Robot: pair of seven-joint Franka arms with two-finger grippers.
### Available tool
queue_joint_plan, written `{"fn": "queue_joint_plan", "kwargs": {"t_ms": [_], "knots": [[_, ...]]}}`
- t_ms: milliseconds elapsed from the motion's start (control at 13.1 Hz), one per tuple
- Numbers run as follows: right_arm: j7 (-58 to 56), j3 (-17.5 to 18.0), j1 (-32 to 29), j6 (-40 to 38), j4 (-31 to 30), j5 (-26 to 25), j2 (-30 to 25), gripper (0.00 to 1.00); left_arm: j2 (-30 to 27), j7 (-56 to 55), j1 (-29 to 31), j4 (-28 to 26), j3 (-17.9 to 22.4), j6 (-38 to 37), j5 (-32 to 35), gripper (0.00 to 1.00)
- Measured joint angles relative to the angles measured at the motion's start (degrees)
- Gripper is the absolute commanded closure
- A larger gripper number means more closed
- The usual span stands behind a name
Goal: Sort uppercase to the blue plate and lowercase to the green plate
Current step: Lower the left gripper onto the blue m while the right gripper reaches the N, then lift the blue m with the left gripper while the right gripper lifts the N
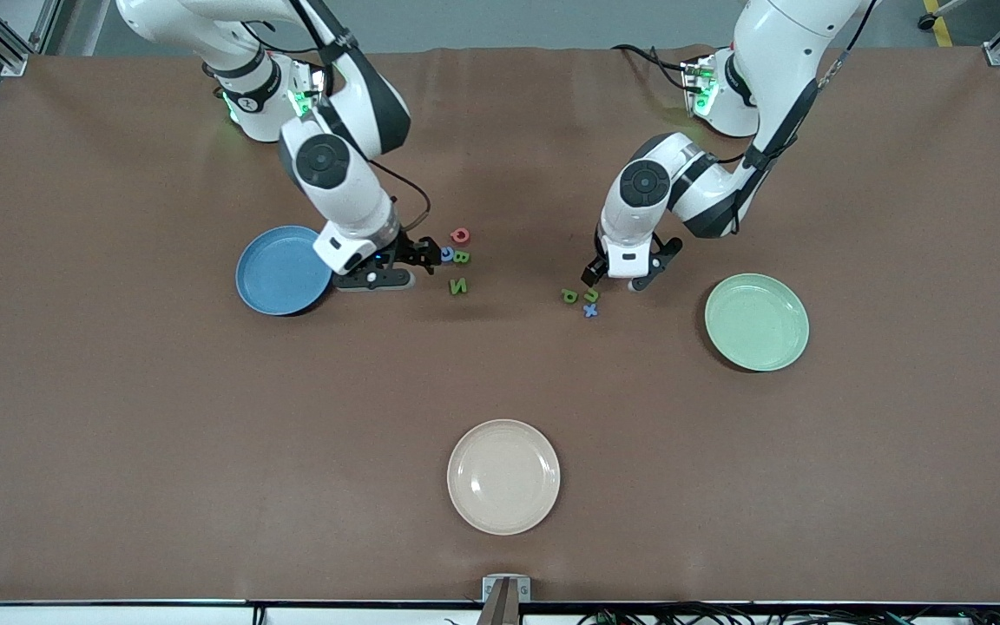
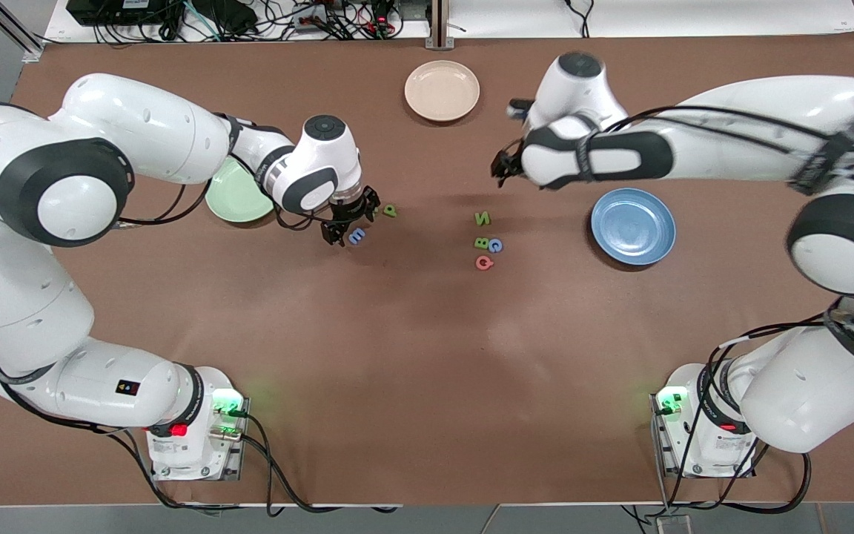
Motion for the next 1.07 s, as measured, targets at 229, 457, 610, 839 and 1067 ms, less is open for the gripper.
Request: {"fn": "queue_joint_plan", "kwargs": {"t_ms": [229, 457, 610, 839, 1067], "knots": [[1.5, -0.1, 2.4, 4.5, 0.5, 0.0, 5.2, 0.02, 0.4, 0.0, 0.1, -0.3, 0.1, 1.3, 0.0, 0.09], [2.3, -0.1, 3.6, 5.4, 1.9, 0.0, 8.1, 0.02, 0.4, 0.0, 0.0, -0.4, 0.1, 1.4, 0.0, 0.16], [2.8, -0.1, 4.5, 6.3, 2.6, 0.0, 9.3, 0.03, 0.4, 0.0, -0.1, -0.5, 0.1, 1.6, 0.0, 0.20], [3.2, -0.2, 5.4, 7.3, 2.9, 0.0, 10.4, 0.06, 0.9, 0.0, -0.2, -0.5, 0.1, 2.2, 0.0, 0.31], [3.2, -0.2, 6.2, 9.8, 3.1, 0.0, 11.8, 0.13, 1.3, 0.0, -0.2, -0.6, 0.1, 3.1, 0.0, 0.54]]}}
